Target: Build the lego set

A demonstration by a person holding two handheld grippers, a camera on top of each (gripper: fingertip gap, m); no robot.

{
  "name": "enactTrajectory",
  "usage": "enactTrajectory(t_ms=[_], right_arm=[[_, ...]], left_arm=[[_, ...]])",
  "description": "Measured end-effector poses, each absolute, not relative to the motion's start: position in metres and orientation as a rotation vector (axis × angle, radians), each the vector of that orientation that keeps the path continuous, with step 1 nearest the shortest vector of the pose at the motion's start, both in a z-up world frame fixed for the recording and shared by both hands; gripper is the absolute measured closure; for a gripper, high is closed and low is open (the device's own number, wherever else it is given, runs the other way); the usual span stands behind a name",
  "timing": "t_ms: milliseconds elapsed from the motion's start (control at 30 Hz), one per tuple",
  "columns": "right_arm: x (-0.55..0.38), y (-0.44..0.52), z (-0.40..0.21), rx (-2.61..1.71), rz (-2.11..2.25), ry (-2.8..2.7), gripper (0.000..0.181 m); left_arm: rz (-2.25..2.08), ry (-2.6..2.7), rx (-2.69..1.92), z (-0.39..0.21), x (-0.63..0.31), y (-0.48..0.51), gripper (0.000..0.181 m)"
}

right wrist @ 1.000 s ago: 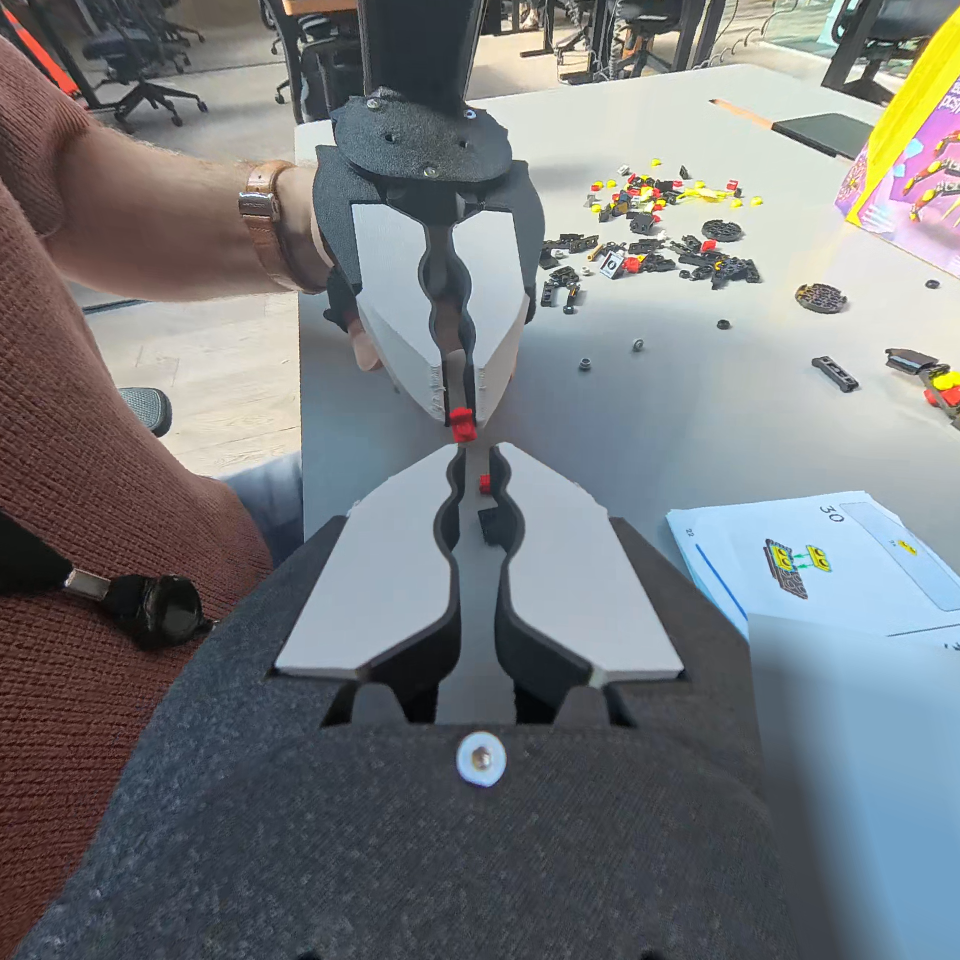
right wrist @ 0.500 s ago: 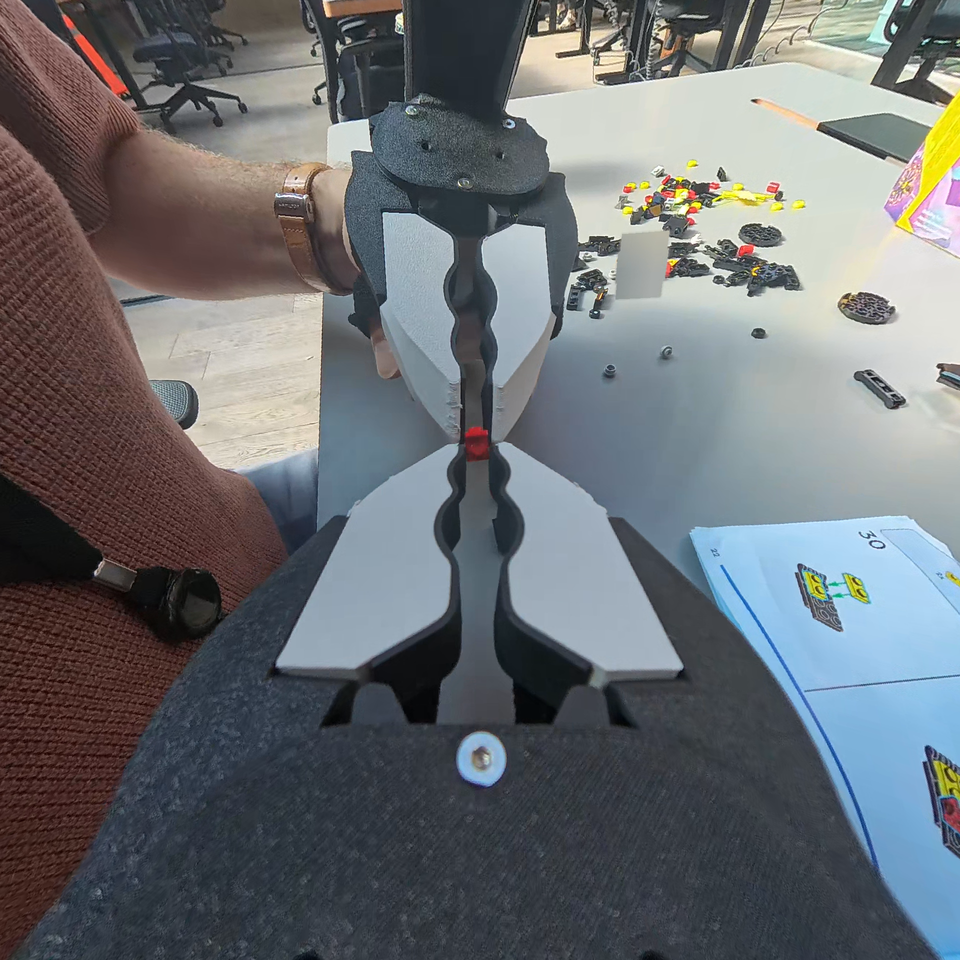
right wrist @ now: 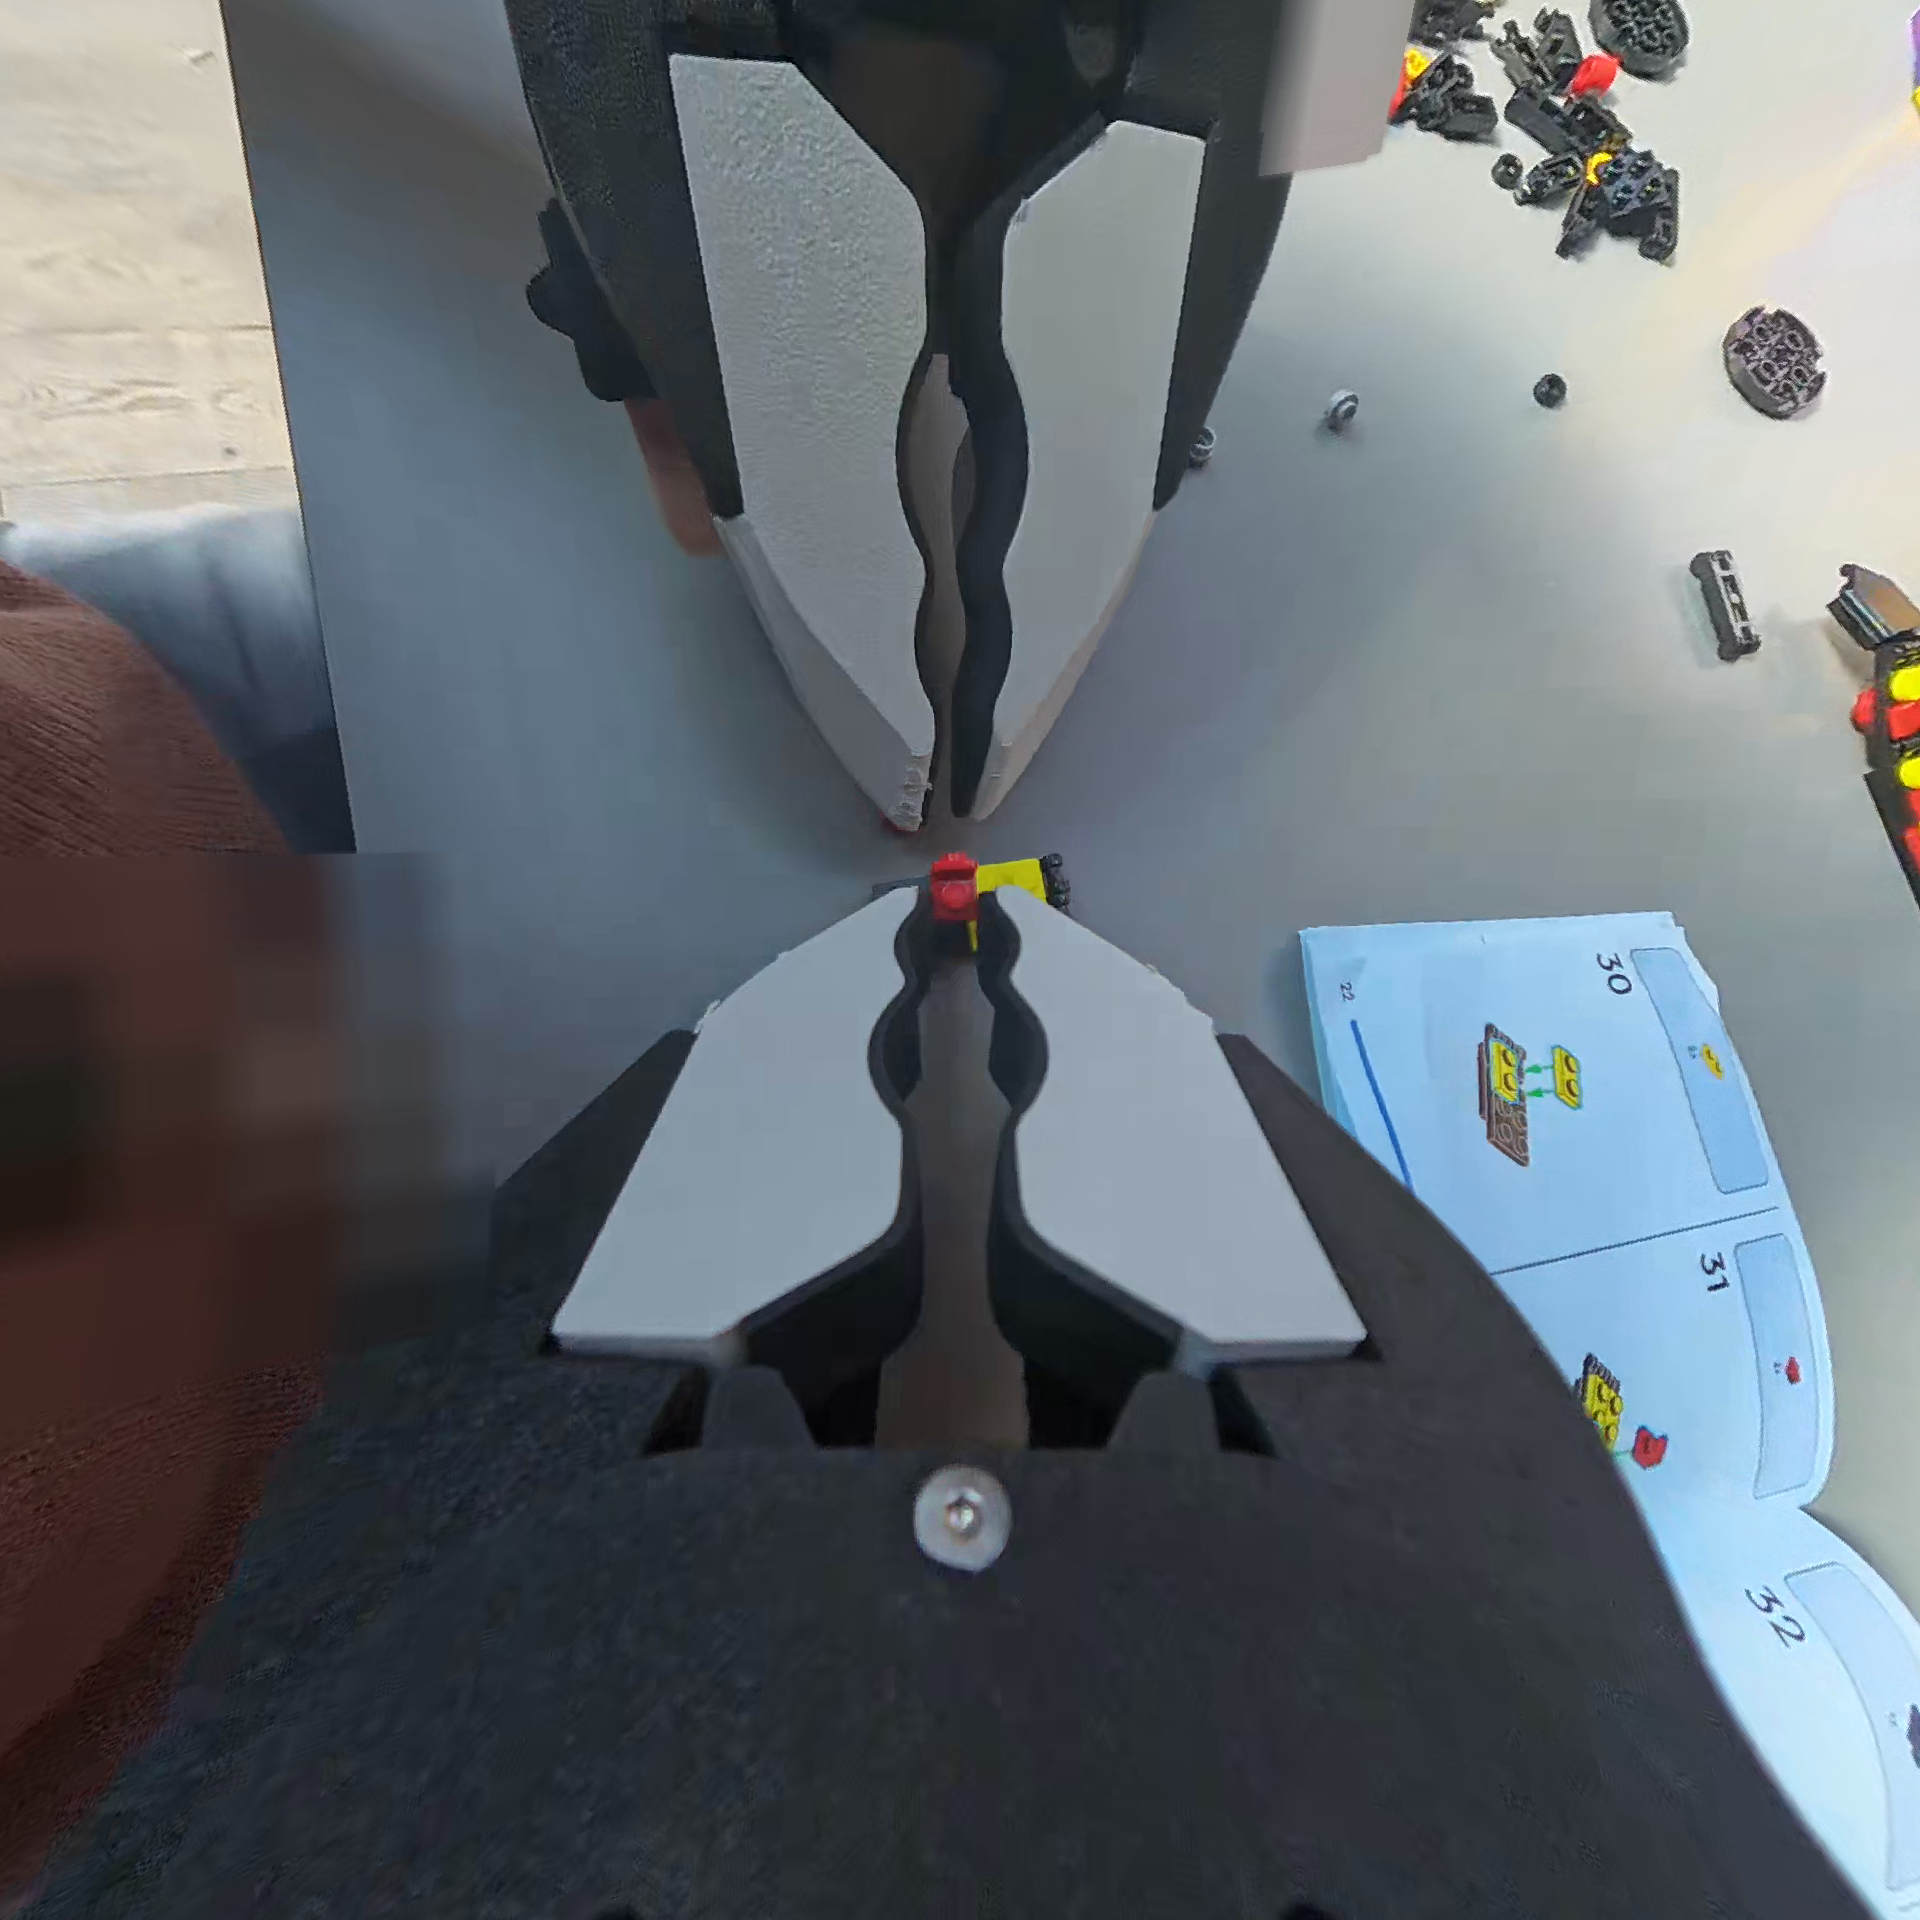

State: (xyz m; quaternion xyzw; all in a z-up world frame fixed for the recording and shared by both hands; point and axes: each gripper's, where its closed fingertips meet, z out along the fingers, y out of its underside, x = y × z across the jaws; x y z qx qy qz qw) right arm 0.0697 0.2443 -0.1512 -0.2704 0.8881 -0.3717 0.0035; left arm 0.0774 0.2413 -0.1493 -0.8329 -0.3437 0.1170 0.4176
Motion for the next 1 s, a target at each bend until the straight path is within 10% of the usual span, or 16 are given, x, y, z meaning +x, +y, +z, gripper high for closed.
enactTrajectory(t_ms=[1000], right_arm=[[0.0689,0.24,-0.158,-0.909,-1.09,2.827,0.169]], left_arm=[[0.274,-0.82,-2.113,-0.1543,0.0762,0.2448,0.178]])
